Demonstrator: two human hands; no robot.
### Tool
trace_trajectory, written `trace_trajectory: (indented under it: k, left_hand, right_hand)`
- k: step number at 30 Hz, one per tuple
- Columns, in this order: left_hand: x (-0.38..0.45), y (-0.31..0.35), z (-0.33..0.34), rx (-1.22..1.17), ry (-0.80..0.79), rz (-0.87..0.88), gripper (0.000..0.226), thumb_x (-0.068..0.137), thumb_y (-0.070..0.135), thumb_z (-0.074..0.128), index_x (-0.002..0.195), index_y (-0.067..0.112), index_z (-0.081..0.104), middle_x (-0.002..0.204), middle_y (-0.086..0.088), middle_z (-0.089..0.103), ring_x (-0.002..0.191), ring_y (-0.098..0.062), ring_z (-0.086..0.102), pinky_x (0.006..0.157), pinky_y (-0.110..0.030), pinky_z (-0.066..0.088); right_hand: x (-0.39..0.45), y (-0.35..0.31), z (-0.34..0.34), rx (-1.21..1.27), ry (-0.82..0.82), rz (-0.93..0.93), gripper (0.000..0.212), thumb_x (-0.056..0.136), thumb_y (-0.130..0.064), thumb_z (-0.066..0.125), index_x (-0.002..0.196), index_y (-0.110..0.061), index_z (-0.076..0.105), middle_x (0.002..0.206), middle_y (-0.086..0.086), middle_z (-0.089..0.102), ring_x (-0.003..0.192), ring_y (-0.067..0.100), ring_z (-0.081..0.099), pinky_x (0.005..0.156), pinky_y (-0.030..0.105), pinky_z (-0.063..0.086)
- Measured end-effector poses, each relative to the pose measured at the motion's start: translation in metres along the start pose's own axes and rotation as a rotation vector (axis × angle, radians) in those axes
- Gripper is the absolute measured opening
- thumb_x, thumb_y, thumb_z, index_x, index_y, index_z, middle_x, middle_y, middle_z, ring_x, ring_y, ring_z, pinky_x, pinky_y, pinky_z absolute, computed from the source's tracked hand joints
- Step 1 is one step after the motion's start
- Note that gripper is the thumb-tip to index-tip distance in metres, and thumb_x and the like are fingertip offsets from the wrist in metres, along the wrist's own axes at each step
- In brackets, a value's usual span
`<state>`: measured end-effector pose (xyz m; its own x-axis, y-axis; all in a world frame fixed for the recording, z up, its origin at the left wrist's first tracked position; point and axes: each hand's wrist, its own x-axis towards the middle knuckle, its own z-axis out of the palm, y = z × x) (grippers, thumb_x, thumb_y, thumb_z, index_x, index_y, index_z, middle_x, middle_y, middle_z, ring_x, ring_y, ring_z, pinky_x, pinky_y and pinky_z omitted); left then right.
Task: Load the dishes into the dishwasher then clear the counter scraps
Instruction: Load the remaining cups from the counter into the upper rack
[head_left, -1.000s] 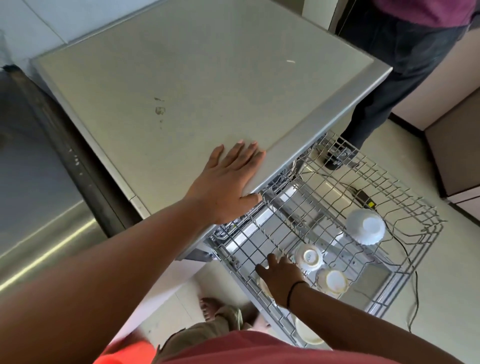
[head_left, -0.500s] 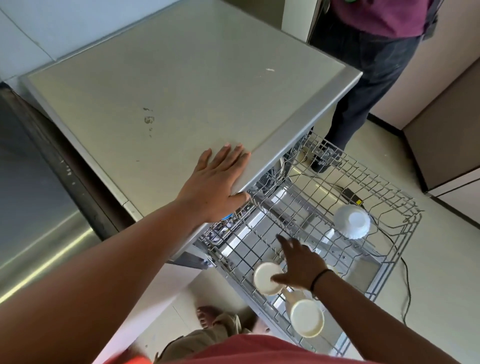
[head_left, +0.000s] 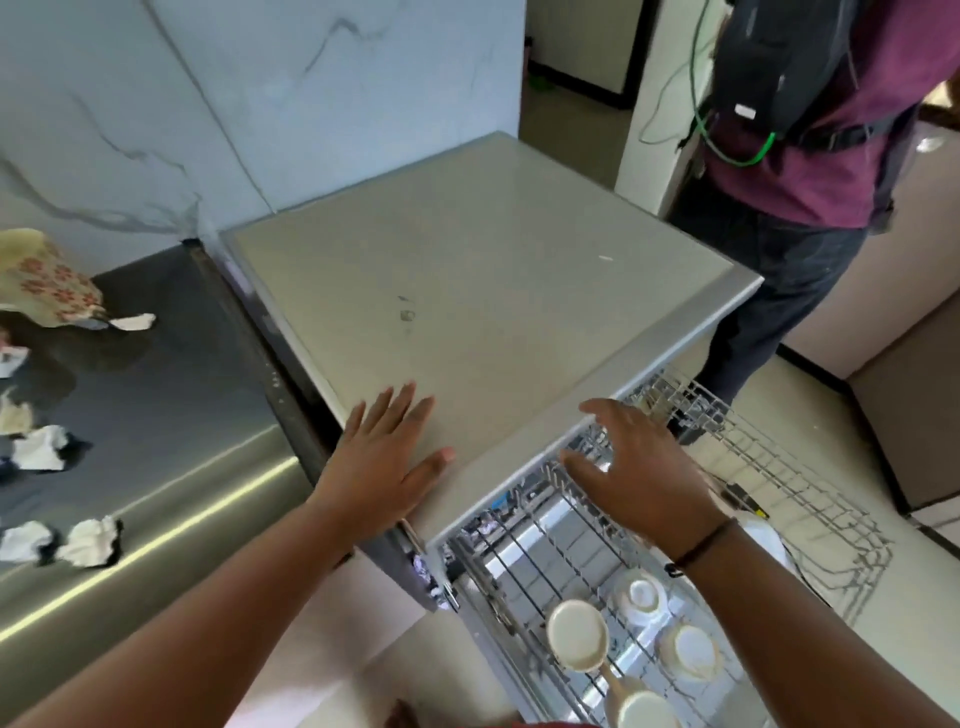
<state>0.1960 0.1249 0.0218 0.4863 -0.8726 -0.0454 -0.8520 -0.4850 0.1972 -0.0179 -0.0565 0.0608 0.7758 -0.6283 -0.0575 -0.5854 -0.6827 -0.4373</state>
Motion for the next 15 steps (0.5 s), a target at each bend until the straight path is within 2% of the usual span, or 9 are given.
trace_trajectory:
  k: [3, 6, 13, 15]
  left_hand:
    - [-0.029, -0.041, -0.007, -0.016, 0.039, -0.118, 0.088, 0.082, 0.078, 0.007, 0.153, 0.027, 0.000, 0.159, 0.006, -0.007, 0.146, -0.012, -0.013, 0.118, -0.034, -0.011]
    - [-0.053, -0.084, -0.013, -0.037, 0.081, -0.217, 0.091, 0.080, 0.080, 0.006, 0.153, 0.027, 0.000, 0.157, 0.010, -0.009, 0.143, -0.009, -0.017, 0.117, -0.032, -0.012]
    - [-0.112, -0.177, -0.033, -0.011, 0.123, -0.408, 0.084, 0.086, 0.073, 0.016, 0.153, 0.025, 0.000, 0.162, 0.001, -0.003, 0.148, -0.016, -0.009, 0.119, -0.036, -0.007]
    - [-0.132, -0.203, -0.043, 0.010, 0.142, -0.445, 0.087, 0.084, 0.077, 0.009, 0.153, 0.025, -0.001, 0.161, 0.002, -0.006, 0.147, -0.016, -0.011, 0.118, -0.036, -0.008]
  right_hand:
    - [0.014, -0.044, 0.006, -0.019, -0.016, -0.104, 0.059, 0.086, -0.052, 0.057, 0.137, -0.028, 0.038, 0.130, 0.002, 0.052, 0.121, 0.022, 0.045, 0.103, 0.034, 0.037]
    - [0.028, -0.092, 0.020, -0.070, -0.051, -0.204, 0.062, 0.086, -0.053, 0.055, 0.139, -0.027, 0.035, 0.131, 0.002, 0.050, 0.123, 0.023, 0.043, 0.103, 0.036, 0.037]
    - [0.053, -0.217, 0.077, -0.166, -0.142, -0.409, 0.065, 0.085, -0.054, 0.055, 0.140, -0.028, 0.034, 0.130, 0.002, 0.049, 0.119, 0.024, 0.045, 0.098, 0.037, 0.041]
    - [0.060, -0.258, 0.095, -0.162, -0.175, -0.466, 0.066, 0.084, -0.054, 0.056, 0.140, -0.028, 0.034, 0.133, 0.002, 0.049, 0.122, 0.024, 0.044, 0.100, 0.036, 0.040]
